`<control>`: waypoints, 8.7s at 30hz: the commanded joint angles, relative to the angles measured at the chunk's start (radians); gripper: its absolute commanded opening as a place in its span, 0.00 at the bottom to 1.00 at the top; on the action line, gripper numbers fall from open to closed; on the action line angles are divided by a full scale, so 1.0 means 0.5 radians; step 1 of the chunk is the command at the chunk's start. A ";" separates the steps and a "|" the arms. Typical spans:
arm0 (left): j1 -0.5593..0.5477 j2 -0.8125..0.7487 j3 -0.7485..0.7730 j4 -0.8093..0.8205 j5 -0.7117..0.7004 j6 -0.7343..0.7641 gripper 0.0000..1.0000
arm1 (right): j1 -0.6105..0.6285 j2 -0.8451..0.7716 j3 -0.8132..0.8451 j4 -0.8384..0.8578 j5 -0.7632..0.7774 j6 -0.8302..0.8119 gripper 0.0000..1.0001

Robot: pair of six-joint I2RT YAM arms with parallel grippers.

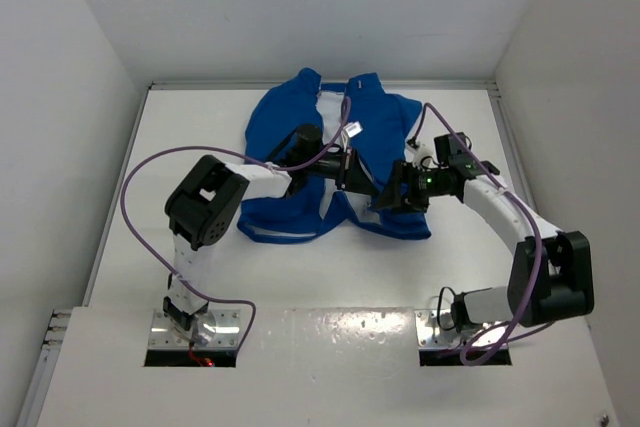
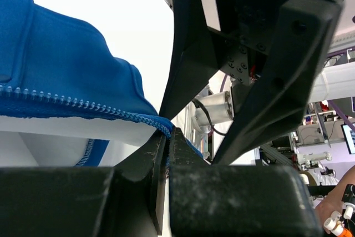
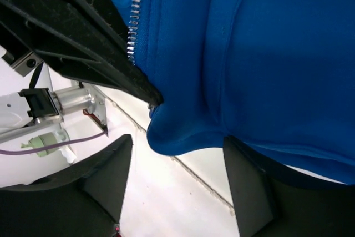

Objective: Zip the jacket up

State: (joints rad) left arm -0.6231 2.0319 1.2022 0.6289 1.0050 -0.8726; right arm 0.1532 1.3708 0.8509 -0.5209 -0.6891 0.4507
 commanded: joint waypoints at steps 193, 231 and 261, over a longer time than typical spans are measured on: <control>1.673 -0.916 -0.199 -2.098 -0.593 1.503 0.18 | -1.000 -0.103 0.059 -0.544 0.130 -1.067 0.00; -0.186 -1.094 -0.484 -2.246 -3.429 1.426 0.00 | -0.165 -0.146 -0.066 0.051 -0.008 -0.469 0.00; -0.055 -1.048 -0.708 -1.954 -3.047 1.702 0.00 | -0.174 -0.174 -0.073 -0.010 0.028 -0.512 0.00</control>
State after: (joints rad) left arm -0.6594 1.5345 0.8577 -0.3389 -0.5907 -0.0257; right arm 0.0731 1.3106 0.8112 -0.5331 -0.6804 0.2096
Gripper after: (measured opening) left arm 0.024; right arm 0.011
